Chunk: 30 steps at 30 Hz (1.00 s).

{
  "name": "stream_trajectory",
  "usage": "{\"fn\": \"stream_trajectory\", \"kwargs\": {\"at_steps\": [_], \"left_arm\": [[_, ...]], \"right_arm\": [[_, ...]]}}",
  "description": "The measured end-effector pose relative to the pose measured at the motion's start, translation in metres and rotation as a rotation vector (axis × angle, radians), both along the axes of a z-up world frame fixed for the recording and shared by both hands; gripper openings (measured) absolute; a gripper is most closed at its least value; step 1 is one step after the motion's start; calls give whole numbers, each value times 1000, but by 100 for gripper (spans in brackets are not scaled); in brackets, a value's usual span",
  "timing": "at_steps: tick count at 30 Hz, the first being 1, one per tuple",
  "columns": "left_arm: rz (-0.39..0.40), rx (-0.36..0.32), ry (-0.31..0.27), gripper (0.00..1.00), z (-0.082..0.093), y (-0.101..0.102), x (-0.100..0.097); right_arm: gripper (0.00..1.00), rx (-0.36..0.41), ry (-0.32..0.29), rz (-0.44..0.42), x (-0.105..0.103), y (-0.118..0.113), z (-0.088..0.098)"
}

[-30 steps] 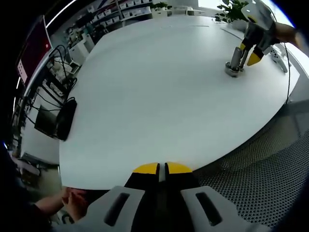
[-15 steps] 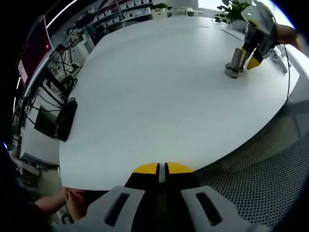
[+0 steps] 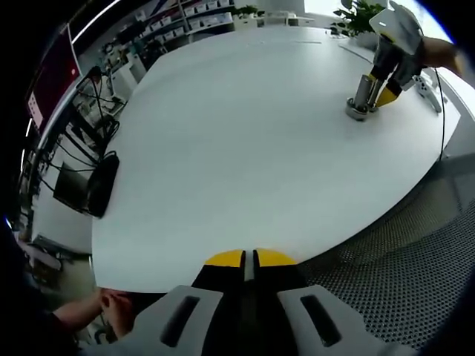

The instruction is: Place the washer onto the threaded stud by aligning its center hole with the stud, sliding it down to the base, and recovering from edge contact or off-axis alignment until the washer reaches the visible bottom stop.

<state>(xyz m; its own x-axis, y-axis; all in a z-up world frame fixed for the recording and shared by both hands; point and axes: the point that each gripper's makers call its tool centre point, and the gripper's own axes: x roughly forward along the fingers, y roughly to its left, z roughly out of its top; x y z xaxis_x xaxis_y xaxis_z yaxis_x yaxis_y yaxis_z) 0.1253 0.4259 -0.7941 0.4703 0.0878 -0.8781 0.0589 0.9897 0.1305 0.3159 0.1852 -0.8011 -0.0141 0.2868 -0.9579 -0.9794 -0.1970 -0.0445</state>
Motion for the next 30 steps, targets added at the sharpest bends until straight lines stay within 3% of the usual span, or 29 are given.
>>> {"fn": "stream_trajectory", "kwargs": {"at_steps": [5, 13, 19, 23, 27, 30], "left_arm": [[0, 0, 0, 2, 0, 0, 0], [1, 0, 2, 2, 0, 0, 0], [1, 1, 5, 2, -1, 0, -1], [1, 0, -1, 2, 0, 0, 0], [1, 0, -3, 2, 1, 0, 0], [-1, 1, -1, 2, 1, 0, 0]], "right_arm": [[16, -7, 21, -40, 1, -4, 0], [16, 9, 37, -35, 1, -8, 1], [14, -1, 15, -15, -1, -7, 2], [14, 16, 58, -94, -3, -5, 3], [14, 44, 53, -96, -5, -3, 12], [14, 79, 94, -131, -10, 3, 21]]}}
